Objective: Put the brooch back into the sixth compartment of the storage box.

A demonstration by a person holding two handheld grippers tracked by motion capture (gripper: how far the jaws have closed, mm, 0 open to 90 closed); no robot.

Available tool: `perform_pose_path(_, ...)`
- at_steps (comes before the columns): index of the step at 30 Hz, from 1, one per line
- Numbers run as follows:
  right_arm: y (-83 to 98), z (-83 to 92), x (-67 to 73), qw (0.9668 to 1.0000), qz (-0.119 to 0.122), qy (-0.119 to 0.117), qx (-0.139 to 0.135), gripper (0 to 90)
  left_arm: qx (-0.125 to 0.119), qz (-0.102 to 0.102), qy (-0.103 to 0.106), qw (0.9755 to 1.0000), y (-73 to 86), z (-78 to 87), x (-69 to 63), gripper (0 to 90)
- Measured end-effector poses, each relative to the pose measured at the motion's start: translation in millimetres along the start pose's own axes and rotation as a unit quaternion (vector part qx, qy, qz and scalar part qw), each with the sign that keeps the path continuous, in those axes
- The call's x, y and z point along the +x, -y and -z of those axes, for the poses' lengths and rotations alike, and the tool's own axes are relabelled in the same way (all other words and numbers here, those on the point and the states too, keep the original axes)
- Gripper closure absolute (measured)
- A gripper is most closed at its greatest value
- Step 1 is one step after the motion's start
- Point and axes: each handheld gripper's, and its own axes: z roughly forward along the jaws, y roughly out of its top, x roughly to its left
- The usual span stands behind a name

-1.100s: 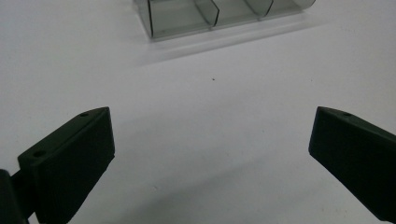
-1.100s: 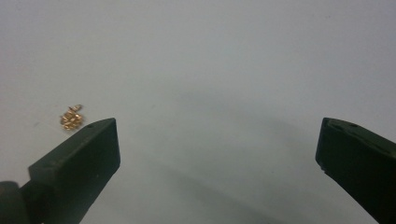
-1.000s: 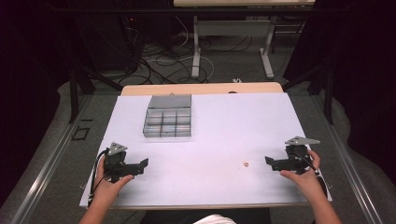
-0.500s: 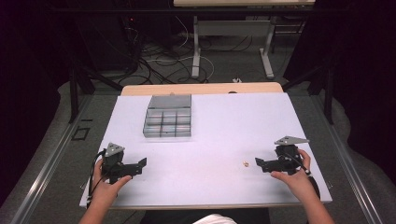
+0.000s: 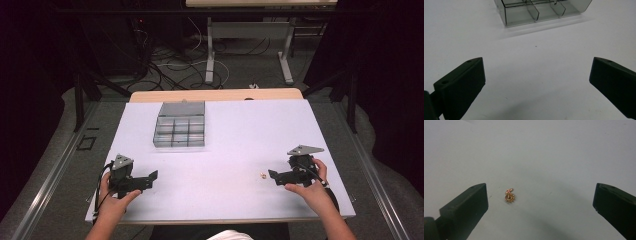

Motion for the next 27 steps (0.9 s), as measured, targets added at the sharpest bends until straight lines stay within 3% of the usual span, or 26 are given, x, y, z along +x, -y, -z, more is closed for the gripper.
perform_pose_path(12,-10.6,-7.1,12.0,0.9998,0.013,-0.006,0.015,0.9,0.0,0.0,-0.001,1.0,0.7,-0.5,-0.5,0.2)
perform_pose_path(27,-18.1,-17.4,21.5,0.9995,0.008,-0.016,0.028,7.0,0.003,0.0,-0.001,1.0,1.3,-1.3,-0.7,0.3)
